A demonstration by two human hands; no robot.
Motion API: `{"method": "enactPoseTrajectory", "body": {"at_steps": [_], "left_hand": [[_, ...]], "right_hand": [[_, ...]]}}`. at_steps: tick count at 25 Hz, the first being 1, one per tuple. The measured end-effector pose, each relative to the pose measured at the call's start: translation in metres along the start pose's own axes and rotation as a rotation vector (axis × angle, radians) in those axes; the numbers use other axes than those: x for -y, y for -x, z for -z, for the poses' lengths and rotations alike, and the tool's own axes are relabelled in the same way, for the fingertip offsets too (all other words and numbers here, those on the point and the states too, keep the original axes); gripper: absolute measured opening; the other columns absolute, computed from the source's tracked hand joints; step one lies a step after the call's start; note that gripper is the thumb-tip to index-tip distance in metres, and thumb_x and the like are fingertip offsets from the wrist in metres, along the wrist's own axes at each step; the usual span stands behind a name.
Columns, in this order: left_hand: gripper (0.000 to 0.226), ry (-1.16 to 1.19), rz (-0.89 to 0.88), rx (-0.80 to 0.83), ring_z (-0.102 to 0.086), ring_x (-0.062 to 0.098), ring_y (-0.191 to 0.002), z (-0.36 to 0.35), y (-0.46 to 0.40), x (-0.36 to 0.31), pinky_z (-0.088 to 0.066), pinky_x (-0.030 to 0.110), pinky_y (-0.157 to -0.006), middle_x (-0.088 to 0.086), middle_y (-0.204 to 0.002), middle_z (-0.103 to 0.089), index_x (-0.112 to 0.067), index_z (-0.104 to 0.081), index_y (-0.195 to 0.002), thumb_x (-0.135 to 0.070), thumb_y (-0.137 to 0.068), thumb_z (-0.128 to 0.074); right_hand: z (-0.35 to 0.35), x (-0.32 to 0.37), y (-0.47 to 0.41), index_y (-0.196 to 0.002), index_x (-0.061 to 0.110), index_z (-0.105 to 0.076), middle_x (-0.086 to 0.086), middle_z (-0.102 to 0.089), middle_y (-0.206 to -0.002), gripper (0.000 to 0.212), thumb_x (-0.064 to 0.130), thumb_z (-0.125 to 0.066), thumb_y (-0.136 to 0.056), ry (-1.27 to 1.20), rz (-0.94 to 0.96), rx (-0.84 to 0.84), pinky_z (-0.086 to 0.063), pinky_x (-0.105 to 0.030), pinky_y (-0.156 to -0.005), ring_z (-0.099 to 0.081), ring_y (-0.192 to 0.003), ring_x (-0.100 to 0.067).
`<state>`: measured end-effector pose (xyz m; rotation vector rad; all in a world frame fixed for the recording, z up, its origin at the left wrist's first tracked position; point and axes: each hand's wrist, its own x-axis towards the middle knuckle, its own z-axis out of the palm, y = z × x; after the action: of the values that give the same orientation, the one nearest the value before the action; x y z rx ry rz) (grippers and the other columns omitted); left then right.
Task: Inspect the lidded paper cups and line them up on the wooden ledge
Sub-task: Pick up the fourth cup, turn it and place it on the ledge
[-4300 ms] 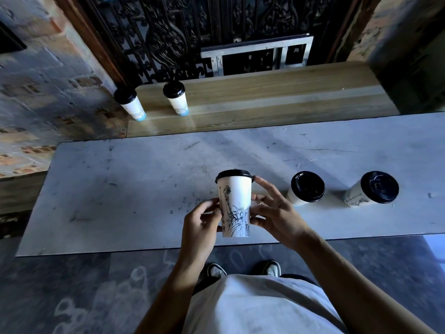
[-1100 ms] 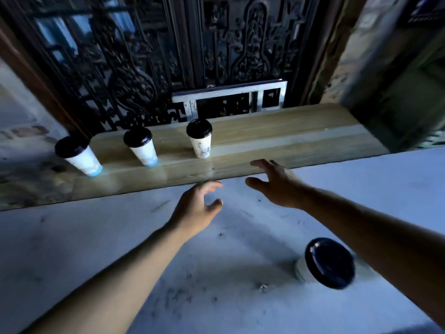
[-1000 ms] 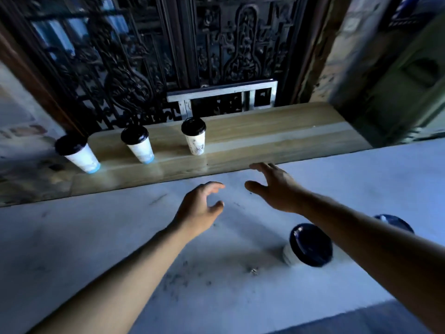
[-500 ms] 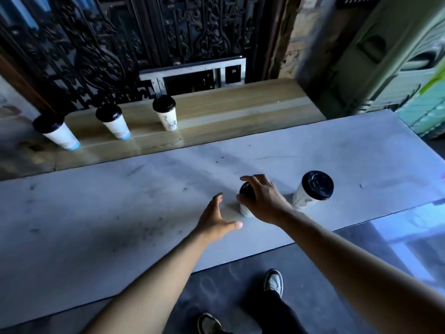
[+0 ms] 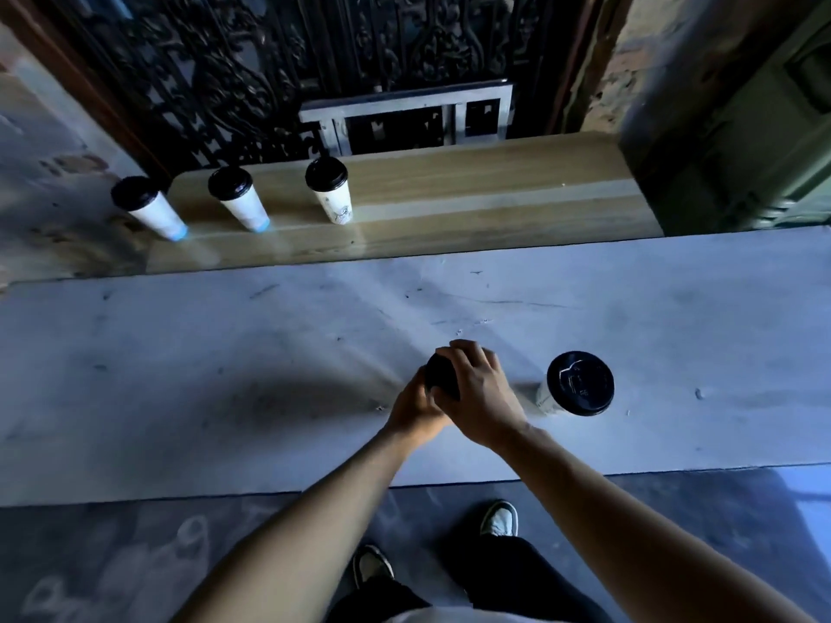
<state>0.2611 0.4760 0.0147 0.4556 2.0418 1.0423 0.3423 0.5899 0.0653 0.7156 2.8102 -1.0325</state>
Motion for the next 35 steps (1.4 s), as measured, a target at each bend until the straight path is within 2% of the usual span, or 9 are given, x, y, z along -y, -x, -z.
{"method": "enactPoseTrajectory", "body": {"at_steps": [3, 6, 9, 13, 18, 23, 27, 31, 35], "left_hand": [[0.068, -0.020, 0.019, -0.057, -0.068, 0.021, -0.115, -0.002, 0.004, -0.012, -0.059, 0.045, -0.095, 0.000, -0.122, -0.072, -0.028, -0.059, -0.126, -0.036, -0.063, -0.084], [0.060, 0.001, 0.031, -0.110, -0.073, 0.013, -0.102, 0.008, 0.014, -0.020, -0.060, 0.048, -0.090, -0.007, -0.108, -0.077, -0.036, -0.062, -0.113, -0.046, -0.059, -0.085], [0.052, 0.058, -0.008, -0.124, -0.075, 0.012, -0.099, 0.017, 0.035, -0.040, -0.062, 0.051, -0.088, -0.006, -0.106, -0.078, -0.034, -0.064, -0.110, -0.053, -0.066, -0.084], [0.060, 0.191, -0.071, -0.154, -0.075, 0.021, -0.098, 0.023, 0.055, -0.082, -0.061, 0.048, -0.085, 0.001, -0.107, -0.077, -0.024, -0.060, -0.116, -0.052, -0.066, -0.079], [0.044, 0.225, -0.049, -0.120, -0.074, 0.012, -0.077, 0.039, 0.080, -0.107, -0.061, 0.041, -0.072, -0.006, -0.085, -0.077, -0.029, -0.067, -0.095, -0.057, -0.062, -0.071], [0.037, 0.272, -0.092, -0.004, -0.073, 0.009, -0.074, 0.052, 0.100, -0.112, -0.058, 0.030, -0.064, -0.008, -0.083, -0.076, -0.035, -0.068, -0.094, -0.050, -0.064, -0.083], [0.067, 0.239, -0.042, -0.005, -0.075, 0.019, -0.083, 0.049, 0.105, -0.114, -0.061, 0.038, -0.071, -0.001, -0.094, -0.077, -0.023, -0.063, -0.111, -0.046, -0.053, -0.087], [0.066, 0.188, -0.021, -0.029, -0.075, 0.020, -0.084, 0.050, 0.104, -0.114, -0.061, 0.041, -0.073, -0.001, -0.095, -0.077, -0.024, -0.062, -0.109, -0.049, -0.051, -0.081], [0.063, 0.198, 0.013, -0.036, -0.076, 0.015, -0.082, 0.053, 0.105, -0.109, -0.061, 0.034, -0.069, -0.003, -0.094, -0.078, -0.028, -0.063, -0.107, -0.049, -0.051, -0.082]], "right_hand": [[0.021, -0.006, -0.009, -0.142, 0.023, -0.052, -0.003, -0.049, -0.141, 0.056, 0.033, -0.066, -0.088, -0.094, -0.001, 0.052, -0.040, -0.038, -0.105, -0.043, -0.129, -0.033], [0.043, -0.004, -0.016, -0.138, 0.033, -0.057, -0.003, -0.054, -0.131, 0.050, 0.040, -0.066, -0.089, -0.170, 0.050, 0.047, -0.044, -0.038, -0.102, -0.049, -0.122, -0.029], [0.070, 0.014, -0.024, -0.123, 0.039, -0.068, 0.000, -0.053, -0.112, 0.036, 0.044, -0.066, -0.087, -0.372, 0.020, 0.075, -0.045, -0.028, -0.098, -0.057, -0.108, -0.014], [0.105, 0.035, -0.030, -0.101, 0.039, -0.075, 0.012, -0.068, -0.108, 0.036, 0.056, -0.053, -0.078, -0.519, -0.033, 0.141, -0.048, -0.020, -0.086, -0.064, -0.100, -0.001], [0.129, 0.049, -0.019, -0.113, 0.021, -0.076, 0.007, -0.078, -0.113, 0.037, 0.041, -0.048, -0.097, -0.693, 0.002, 0.255, -0.051, -0.030, -0.100, -0.071, -0.110, -0.011], [0.134, 0.058, -0.003, -0.128, 0.021, -0.071, 0.008, -0.075, -0.121, 0.039, 0.021, -0.039, -0.106, -0.758, 0.032, 0.338, -0.046, -0.003, -0.075, -0.067, -0.109, 0.005], [0.126, 0.060, 0.006, -0.127, 0.009, -0.070, -0.002, -0.073, -0.127, 0.041, 0.015, -0.034, -0.107, -0.834, 0.056, 0.355, -0.046, -0.012, -0.089, -0.067, -0.114, -0.005], [0.117, 0.056, 0.007, -0.124, 0.010, -0.071, -0.005, -0.072, -0.127, 0.038, 0.020, -0.038, -0.107, -0.828, 0.100, 0.302, -0.047, -0.031, -0.106, -0.066, -0.120, -0.019], [0.109, 0.054, 0.004, -0.125, 0.016, -0.071, -0.001, -0.074, -0.123, 0.039, 0.023, -0.037, -0.109, -0.798, 0.144, 0.336, -0.048, -0.025, -0.103, -0.067, -0.117, -0.013]]}}
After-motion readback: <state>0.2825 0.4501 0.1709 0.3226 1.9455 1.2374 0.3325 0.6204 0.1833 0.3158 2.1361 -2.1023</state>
